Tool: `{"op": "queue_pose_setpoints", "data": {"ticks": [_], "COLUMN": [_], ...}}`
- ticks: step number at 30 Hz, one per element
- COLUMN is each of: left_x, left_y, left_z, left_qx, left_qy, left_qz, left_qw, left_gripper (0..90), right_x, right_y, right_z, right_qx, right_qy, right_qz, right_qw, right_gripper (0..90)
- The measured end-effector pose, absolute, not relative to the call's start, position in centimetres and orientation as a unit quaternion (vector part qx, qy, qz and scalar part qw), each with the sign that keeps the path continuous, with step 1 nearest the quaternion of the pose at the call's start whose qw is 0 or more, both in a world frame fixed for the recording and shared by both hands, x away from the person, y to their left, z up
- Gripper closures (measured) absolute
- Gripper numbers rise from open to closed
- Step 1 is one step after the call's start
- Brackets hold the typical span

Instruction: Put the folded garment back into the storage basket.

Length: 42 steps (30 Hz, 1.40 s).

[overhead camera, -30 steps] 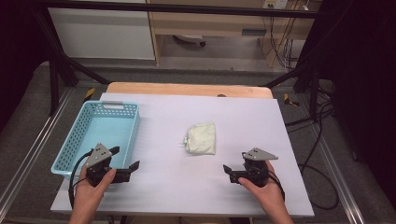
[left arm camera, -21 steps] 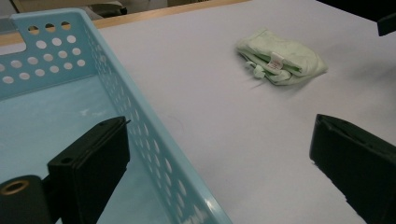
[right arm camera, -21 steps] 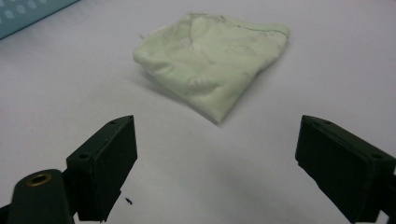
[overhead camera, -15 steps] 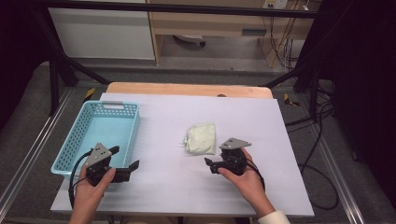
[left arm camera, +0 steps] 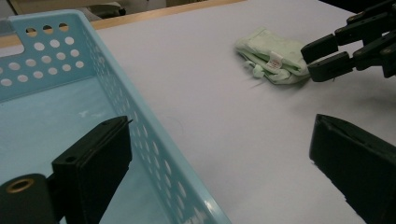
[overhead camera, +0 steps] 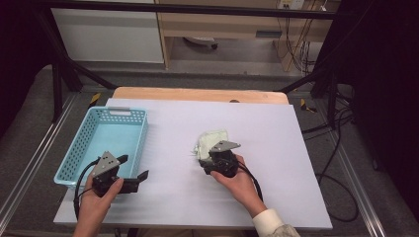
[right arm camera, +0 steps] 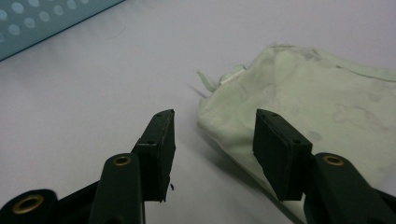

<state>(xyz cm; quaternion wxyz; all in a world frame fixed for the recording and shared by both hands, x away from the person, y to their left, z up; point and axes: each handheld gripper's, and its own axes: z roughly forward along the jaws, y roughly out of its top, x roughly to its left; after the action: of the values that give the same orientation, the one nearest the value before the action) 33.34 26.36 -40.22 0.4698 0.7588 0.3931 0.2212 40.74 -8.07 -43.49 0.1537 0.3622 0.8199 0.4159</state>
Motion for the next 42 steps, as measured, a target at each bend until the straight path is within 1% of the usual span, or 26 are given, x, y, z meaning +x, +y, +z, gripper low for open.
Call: {"op": "queue_pose_setpoints", "data": {"ticks": [7,10,14,17,21,23,25,33,42], "left_x": [33.4,33.4,33.3,33.3,33.3,33.3,33.3,33.3,33.3], "left_y": [26.4,26.4,26.3,26.4,26.5,26.4,26.4,26.5,26.7], "left_z": [-40.3,-40.3,-40.2,-40.3,-40.3,-40.3,-40.3,-40.2,-40.2], "left_qx": [0.758,0.758,0.759,0.759,0.759,0.760,0.760,0.758,0.757], "left_qy": [0.397,0.397,0.396,0.397,0.397,0.396,0.397,0.398,0.400], "left_qz": [0.226,0.226,0.229,0.227,0.229,0.231,0.231,0.231,0.233], "left_qw": [0.466,0.465,0.463,0.463,0.461,0.461,0.459,0.462,0.461], "left_gripper": [5.7,5.8,5.8,5.8,5.9,6.0,6.0,6.4,6.4], "right_x": [41.9,42.2,42.4,42.3,42.4,42.5,42.5,41.7,39.9], "right_y": [-6.9,-6.6,-6.4,-6.4,-6.4,-6.6,-6.9,-7.2,-7.3], "right_z": [-45.1,-45.3,-45.4,-45.5,-45.5,-45.4,-45.4,-45.1,-44.3], "right_qx": [0.355,0.356,0.351,0.350,0.343,0.345,0.347,0.352,0.346], "right_qy": [0.829,0.830,0.833,0.832,0.836,0.835,0.833,0.829,0.833], "right_qz": [0.400,0.398,0.392,0.389,0.379,0.381,0.387,0.401,0.406], "right_qw": [0.161,0.162,0.171,0.183,0.201,0.197,0.192,0.168,0.143], "right_gripper": [49.6,49.5,52.4,57.3,68.0,72.1,73.7,74.2,74.2]}}
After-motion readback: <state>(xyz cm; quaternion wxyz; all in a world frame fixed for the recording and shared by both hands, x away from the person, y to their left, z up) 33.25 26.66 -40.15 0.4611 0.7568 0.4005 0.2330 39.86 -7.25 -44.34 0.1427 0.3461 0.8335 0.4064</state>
